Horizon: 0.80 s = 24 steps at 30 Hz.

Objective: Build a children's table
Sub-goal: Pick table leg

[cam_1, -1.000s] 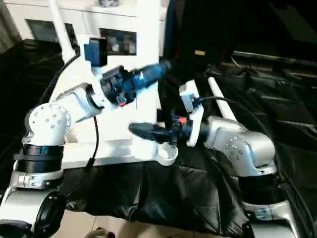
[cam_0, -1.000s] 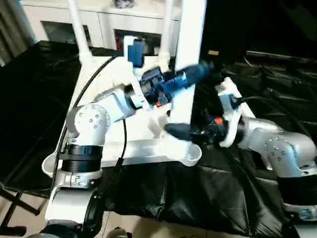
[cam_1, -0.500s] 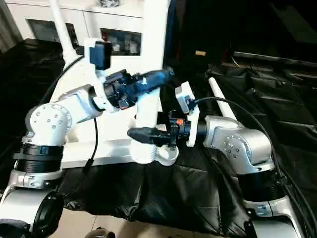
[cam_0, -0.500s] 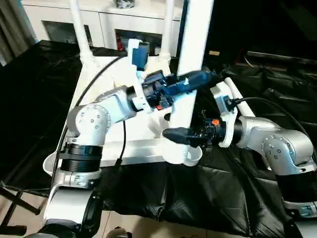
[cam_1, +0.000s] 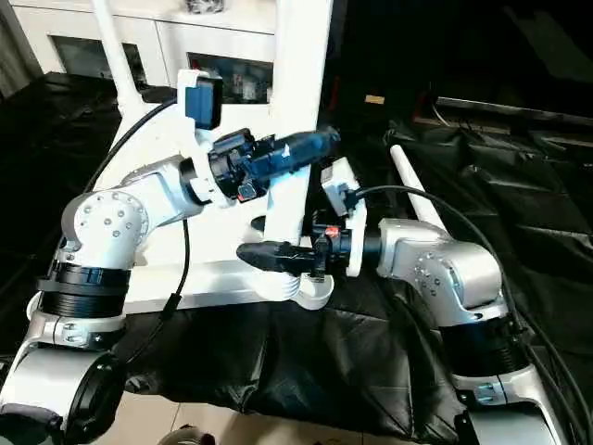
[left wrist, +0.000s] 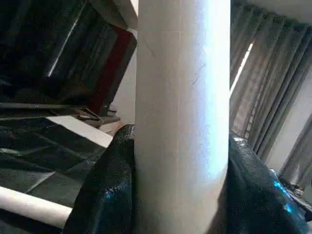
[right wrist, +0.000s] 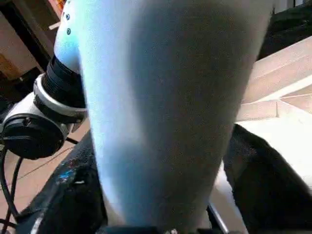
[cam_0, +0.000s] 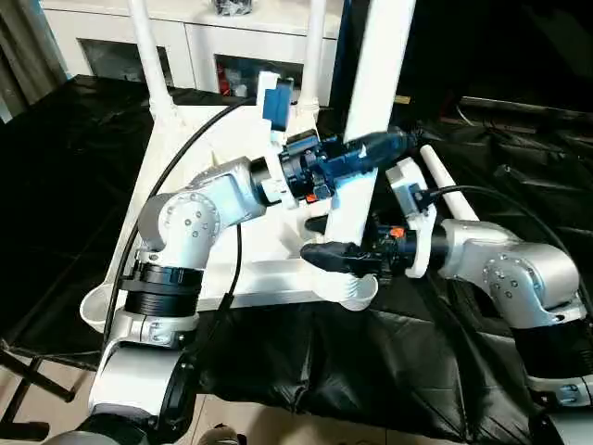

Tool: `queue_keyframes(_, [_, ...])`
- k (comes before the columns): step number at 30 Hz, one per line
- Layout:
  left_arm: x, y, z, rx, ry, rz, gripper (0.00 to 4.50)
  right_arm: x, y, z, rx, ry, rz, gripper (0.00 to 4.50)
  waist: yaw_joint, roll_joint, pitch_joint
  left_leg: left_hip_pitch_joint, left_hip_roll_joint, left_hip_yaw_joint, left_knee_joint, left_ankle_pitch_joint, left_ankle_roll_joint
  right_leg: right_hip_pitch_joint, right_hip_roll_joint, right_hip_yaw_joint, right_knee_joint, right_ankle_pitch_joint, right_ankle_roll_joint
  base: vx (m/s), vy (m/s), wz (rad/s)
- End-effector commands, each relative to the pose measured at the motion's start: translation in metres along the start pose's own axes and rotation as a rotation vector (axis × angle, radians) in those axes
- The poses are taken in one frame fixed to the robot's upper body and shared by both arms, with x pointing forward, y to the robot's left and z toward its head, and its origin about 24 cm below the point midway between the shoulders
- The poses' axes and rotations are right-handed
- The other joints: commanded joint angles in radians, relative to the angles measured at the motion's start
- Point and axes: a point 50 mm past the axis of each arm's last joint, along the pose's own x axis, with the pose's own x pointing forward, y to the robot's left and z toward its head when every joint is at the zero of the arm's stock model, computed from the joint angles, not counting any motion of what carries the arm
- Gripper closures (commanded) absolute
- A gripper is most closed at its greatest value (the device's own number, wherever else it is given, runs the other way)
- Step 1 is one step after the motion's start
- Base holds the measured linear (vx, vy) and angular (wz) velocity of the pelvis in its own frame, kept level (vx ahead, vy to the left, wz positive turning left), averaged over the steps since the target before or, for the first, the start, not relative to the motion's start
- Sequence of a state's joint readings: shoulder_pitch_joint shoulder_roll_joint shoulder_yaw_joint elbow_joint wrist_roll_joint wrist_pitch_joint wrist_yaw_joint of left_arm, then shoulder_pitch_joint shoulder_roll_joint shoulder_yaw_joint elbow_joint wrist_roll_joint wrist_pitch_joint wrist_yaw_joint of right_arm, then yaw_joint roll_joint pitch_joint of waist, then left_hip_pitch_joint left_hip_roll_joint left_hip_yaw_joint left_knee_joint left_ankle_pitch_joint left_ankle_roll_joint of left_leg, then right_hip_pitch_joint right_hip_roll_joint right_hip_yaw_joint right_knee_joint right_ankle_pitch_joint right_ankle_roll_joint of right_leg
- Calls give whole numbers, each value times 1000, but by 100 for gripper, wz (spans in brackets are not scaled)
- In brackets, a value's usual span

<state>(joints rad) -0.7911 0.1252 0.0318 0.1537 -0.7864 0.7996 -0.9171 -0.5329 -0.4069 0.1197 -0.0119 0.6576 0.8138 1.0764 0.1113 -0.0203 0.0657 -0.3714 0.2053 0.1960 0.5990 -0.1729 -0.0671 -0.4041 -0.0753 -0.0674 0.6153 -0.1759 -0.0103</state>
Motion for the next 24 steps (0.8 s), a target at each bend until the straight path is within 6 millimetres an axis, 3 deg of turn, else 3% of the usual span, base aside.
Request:
queue_keyframes(1, [3, -3, -2, 22, 30, -22, 264, -3, -3, 5, -29, 0, -27, 161, 0, -12, -82, 11, 19, -12, -57, -109, 16, 58, -58, 43, -68, -205, -170, 0, 0, 0])
queue_keyframes(4, [3, -2, -3, 25, 31, -20, 264, -3, -3, 7, -40, -3, -25, 161, 0, -11, -81, 10, 19, -12, -56, -112, 14, 59, -58, 44, -68, -203, -171, 0, 0, 0])
queue_keyframes(5, [2, -2, -3, 26, 32, -17, 264, -3, -3, 8, -38, -5, -23, 133, 1, -11, -82, 10, 20, -12, -56, -110, 14, 60, -59, 44, -67, -201, -172, 0, 0, 0])
queue_keyframes(8, [2, -1, -3, 27, 34, -14, 264, -3, -4, 9, -34, -10, -27, 130, 0, -9, -82, 11, 19, -11, -56, -111, 14, 58, -58, 43, -67, -199, -178, 0, 0, 0])
queue_keyframes(10, [2, -1, -3, 28, 34, -15, 264, -4, -5, 8, -40, -5, -45, 93, 1, -10, -82, 11, 19, -11, -56, -111, 14, 59, -57, 44, -67, -195, -178, 0, 0, 0])
queue_keyframes(15, [2, -2, -2, 30, 36, -19, 264, -5, -6, 7, -38, -3, -53, 93, -1, -9, -83, 10, 19, -12, -56, -108, 13, 60, -57, 43, -65, -178, -184, 0, 0, 0])
queue_keyframes(24, [3, -2, -2, 32, 37, -22, 264, -4, -5, 5, -18, -6, -37, 168, 0, -6, -83, 11, 19, -12, -56, -115, 13, 60, -57, 43, -65, -176, -190, 0, 0, 0])
